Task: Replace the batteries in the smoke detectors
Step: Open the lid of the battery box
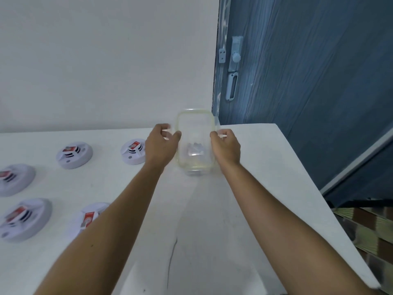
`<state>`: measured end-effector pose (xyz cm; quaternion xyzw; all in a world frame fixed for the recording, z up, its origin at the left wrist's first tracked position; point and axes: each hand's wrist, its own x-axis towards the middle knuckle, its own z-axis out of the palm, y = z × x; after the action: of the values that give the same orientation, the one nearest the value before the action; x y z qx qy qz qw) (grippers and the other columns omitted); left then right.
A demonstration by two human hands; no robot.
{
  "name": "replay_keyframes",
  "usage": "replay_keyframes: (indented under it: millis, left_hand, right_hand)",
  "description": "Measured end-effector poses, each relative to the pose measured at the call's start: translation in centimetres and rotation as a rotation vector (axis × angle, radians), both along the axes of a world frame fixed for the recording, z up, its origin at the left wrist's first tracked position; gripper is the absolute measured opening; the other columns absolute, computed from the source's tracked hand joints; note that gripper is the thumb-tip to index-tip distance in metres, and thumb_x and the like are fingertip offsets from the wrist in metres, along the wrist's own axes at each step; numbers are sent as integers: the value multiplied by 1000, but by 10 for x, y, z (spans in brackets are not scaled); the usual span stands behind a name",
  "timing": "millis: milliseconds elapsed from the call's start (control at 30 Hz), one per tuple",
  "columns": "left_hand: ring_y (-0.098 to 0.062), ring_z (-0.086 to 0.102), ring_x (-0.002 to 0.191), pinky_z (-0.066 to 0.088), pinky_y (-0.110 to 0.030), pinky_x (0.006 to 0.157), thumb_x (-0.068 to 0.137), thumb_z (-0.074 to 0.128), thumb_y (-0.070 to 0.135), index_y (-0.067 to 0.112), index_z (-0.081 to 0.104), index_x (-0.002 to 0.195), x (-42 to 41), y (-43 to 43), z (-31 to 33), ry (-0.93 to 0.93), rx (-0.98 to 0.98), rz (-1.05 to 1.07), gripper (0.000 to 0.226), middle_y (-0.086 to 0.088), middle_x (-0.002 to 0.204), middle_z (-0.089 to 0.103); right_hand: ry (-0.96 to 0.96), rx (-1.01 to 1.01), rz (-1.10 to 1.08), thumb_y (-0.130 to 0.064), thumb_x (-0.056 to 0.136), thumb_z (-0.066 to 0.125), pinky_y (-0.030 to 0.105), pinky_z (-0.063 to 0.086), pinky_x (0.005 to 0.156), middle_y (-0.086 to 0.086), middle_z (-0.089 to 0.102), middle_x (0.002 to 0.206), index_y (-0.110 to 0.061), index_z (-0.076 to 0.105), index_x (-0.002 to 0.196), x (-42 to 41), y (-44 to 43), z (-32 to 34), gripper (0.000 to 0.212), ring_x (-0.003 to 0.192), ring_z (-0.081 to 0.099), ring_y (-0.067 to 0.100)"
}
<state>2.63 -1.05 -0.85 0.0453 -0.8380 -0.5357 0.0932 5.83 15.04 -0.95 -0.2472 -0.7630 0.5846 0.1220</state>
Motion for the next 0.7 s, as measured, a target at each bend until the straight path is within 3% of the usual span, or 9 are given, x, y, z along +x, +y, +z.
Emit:
replay_keyframes:
  millis: [100, 200, 333, 433, 500, 567, 633, 700]
  left_hand:
    - [-5, 55, 66, 42, -24, 61, 86, 69, 39, 25, 56, 115, 16, -10, 18, 100, -19, -65, 35, 13, 86, 61]
    - [-3, 53, 55, 46, -28, 62, 86, 70, 39, 24, 54, 109, 36, -27, 30, 159, -94, -149, 32, 11, 81, 62]
    - [-22, 65, 51, 52, -34, 51, 87, 71, 31, 17, 53, 98, 64, -43, 39, 86, -64, -283, 26, 1, 86, 64]
    - [-34, 68, 62, 57, -41, 59, 94, 53, 7, 6, 54, 86, 84, -50, 36, -5, 114, -391, 9, -12, 85, 60]
    - [-38, 67, 64, 56, -46, 65, 96, 39, 5, 3, 56, 78, 91, -50, 30, -116, 224, -419, 24, -10, 74, 61]
    - [-37, 66, 59, 57, -46, 64, 101, 43, 22, 1, 57, 72, 93, -47, 24, -250, 277, -369, 39, -9, 63, 61]
    - [-30, 64, 53, 57, -39, 57, 96, 58, 36, 0, 59, 74, 94, -46, 12, -321, 182, -337, 42, -11, 63, 61]
    - [-23, 64, 51, 56, -32, 53, 84, 75, 25, 1, 59, 86, 95, -46, -5, -335, 33, -340, 28, -8, 63, 61]
  right_hand:
    - [127, -50, 23, -28, 94, 56, 26, 45, 69, -10, 57, 84, -24, 58, 114, 17, 3, 9, 21, 75, 55, 6]
    - [223, -129, 83, -28, 95, 60, 23, 44, 67, -4, 62, 92, -29, 61, 109, 37, 8, 7, 14, 84, 62, 14]
    - [278, -134, 192, -23, 96, 61, 27, 49, 62, -4, 65, 97, -36, 61, 100, 60, 14, 1, 13, 87, 65, 17]
    - [314, -433, 255, -15, 90, 59, 28, 50, 57, -2, 64, 82, -19, 63, 84, 72, 17, -1, 8, 73, 59, 17]
    - [275, -568, 245, -23, 80, 56, 29, 48, 57, -2, 58, 69, -17, 61, 69, 78, 18, -7, 14, 67, 54, 16]
    - [191, -536, 269, -25, 83, 55, 31, 46, 63, -1, 57, 63, -19, 60, 53, 82, 19, -16, 31, 70, 54, 19]
    - [128, -405, 321, -23, 94, 53, 36, 43, 75, 0, 64, 63, -20, 62, 51, 87, 18, -25, 44, 74, 59, 21]
    - [71, -265, 353, -17, 94, 57, 37, 44, 81, 0, 70, 72, -18, 66, 67, 89, 16, -32, 29, 74, 63, 18]
